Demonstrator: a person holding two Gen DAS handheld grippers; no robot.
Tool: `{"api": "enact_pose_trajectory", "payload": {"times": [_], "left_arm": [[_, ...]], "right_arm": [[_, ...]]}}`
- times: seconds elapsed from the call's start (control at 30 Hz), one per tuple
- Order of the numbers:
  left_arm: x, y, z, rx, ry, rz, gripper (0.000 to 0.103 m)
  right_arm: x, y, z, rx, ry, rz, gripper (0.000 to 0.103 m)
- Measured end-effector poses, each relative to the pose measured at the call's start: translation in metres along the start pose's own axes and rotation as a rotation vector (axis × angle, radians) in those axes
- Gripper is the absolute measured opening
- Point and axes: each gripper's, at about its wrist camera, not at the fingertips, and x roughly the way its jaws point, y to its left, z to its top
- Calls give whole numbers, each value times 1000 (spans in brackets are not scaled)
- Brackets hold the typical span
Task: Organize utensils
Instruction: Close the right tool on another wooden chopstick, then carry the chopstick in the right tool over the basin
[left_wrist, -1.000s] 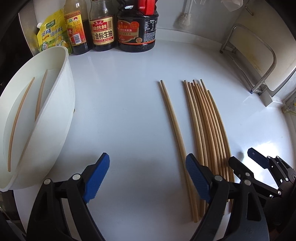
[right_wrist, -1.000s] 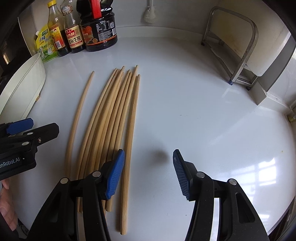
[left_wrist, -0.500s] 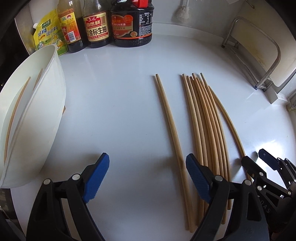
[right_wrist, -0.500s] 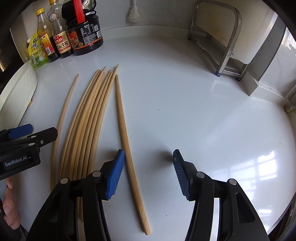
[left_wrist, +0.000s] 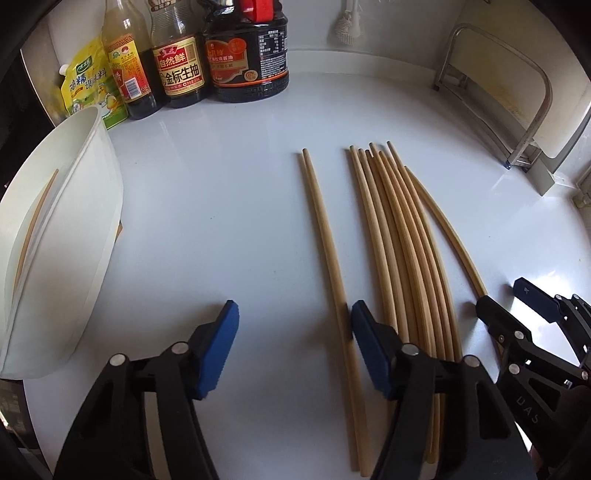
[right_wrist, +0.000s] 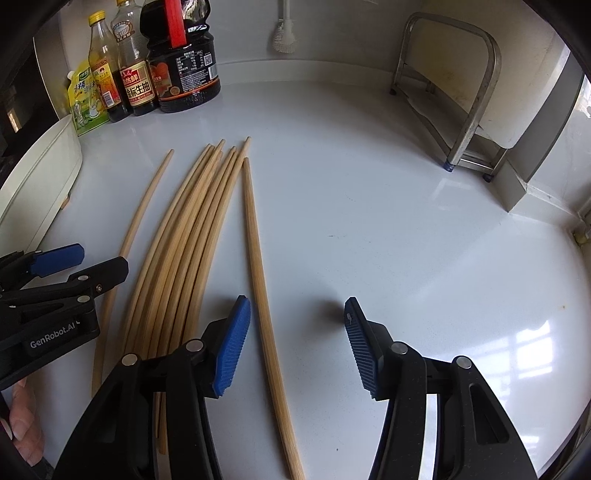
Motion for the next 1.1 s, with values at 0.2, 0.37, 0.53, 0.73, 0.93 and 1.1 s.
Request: {"api": "enact_pose_trajectory", "payload": {"times": [0.2, 0.37, 0.53, 0.73, 0.93, 1.1], "left_arm": [[-3, -10, 1, 35, 15, -33, 7], [-3, -5, 4, 20, 47, -64, 7], [-18, 2, 6, 14, 39, -78, 7], [-51, 16, 16, 19, -9, -95, 7], [-87, 51, 29, -5, -68, -77, 7], [-113, 98, 35, -50, -114, -48, 7]], "right_arm": [[1, 15, 4, -77, 19, 30, 7], [-3, 7, 3, -30, 18, 54, 6], [-18, 4, 6, 4, -5, 80, 6], [-43, 14, 17, 37, -36, 109, 6], [-68, 44, 41, 40, -73, 152, 6], [-80, 89, 64, 3, -107, 206, 6]]}}
